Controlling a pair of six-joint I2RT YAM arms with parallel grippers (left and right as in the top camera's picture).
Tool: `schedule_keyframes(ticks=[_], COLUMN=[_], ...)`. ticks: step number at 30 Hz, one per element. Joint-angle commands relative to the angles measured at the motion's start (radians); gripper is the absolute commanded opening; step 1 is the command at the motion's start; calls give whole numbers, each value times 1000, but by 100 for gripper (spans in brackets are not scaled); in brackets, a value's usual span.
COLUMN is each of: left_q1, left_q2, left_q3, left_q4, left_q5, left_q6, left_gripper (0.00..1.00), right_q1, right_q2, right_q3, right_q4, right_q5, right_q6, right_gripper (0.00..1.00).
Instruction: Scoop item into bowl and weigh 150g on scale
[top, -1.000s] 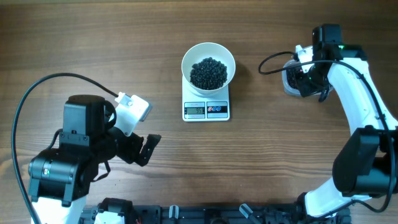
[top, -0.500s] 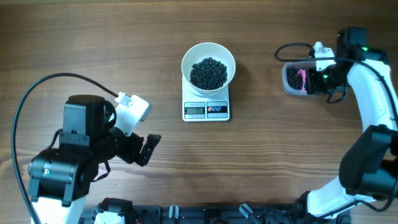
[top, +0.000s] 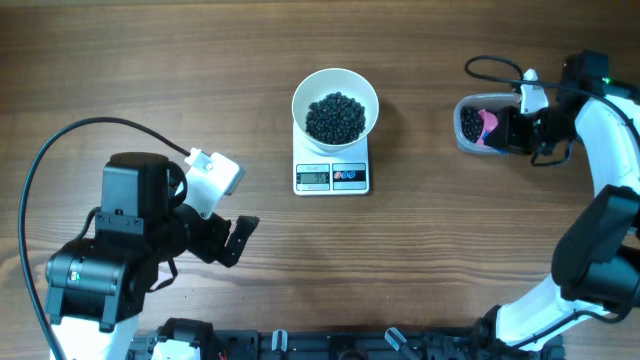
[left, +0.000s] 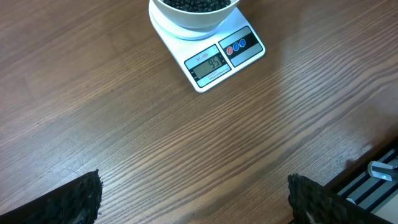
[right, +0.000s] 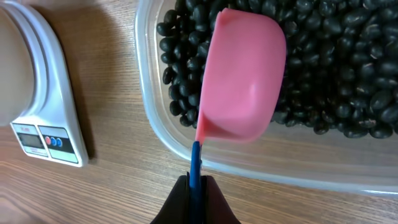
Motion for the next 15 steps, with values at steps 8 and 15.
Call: schedule_keyframes(ticks=[8,15], left_q1=[7,7], left_q2=[-2,-2], left_q3=[15,15], left_q4=[3,3], left_q5=[-3,-3], left_q6=[20,20], left_gripper=[100,100], right_q1=[-143,-170], right_q2=[59,59], right_q3=[-11,-11], right_q4=[4,-7], right_q5=[-258,-297], right_q6=[76,79], right_gripper=[4,4])
